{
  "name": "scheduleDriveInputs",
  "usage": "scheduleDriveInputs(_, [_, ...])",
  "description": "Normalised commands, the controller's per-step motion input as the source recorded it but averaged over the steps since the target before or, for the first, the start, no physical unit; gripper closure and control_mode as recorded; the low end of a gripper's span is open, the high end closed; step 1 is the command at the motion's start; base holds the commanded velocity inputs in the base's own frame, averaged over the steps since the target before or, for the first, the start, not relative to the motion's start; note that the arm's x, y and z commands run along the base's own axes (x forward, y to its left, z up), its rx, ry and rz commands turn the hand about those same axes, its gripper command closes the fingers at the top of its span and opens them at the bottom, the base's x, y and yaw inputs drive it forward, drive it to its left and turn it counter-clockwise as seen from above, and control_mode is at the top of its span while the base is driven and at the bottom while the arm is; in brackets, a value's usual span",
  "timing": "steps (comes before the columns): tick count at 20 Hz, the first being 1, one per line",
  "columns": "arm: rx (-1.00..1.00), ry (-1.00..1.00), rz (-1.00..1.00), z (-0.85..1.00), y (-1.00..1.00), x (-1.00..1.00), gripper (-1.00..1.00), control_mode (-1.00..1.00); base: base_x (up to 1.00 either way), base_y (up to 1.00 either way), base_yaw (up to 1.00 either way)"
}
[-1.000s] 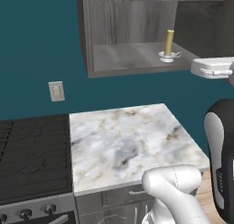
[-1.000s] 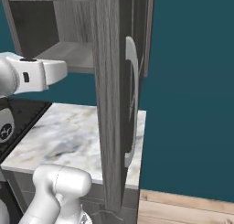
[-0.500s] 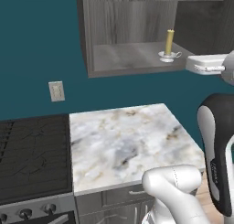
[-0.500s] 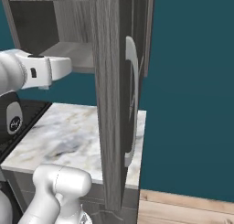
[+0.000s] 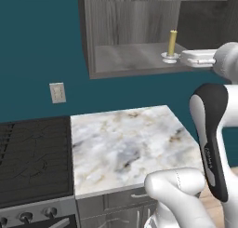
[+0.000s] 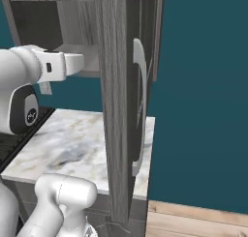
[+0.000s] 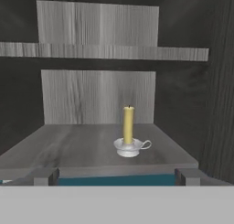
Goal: Get the candle and the liquor from the cabinet and move them to the dining counter.
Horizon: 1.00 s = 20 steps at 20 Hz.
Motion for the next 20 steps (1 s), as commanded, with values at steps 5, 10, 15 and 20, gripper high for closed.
scheduleDriveInputs(5, [0.03,0.00,0.00,0.00,-0.13,0.38,-1.00,-1.00,0.00,0.00,0.00])
scheduleDriveInputs(10, [0.04,0.00,0.00,0.00,-0.17,0.36,-1.00,-1.00,0.00,0.00,0.00])
scheduleDriveInputs(15, [0.01,0.00,0.00,0.00,-0.02,0.44,-1.00,-1.00,0.00,0.00,0.00])
scheduleDriveInputs(20, [0.00,0.00,0.00,0.00,-0.01,0.42,-1.00,-1.00,0.00,0.00,0.00])
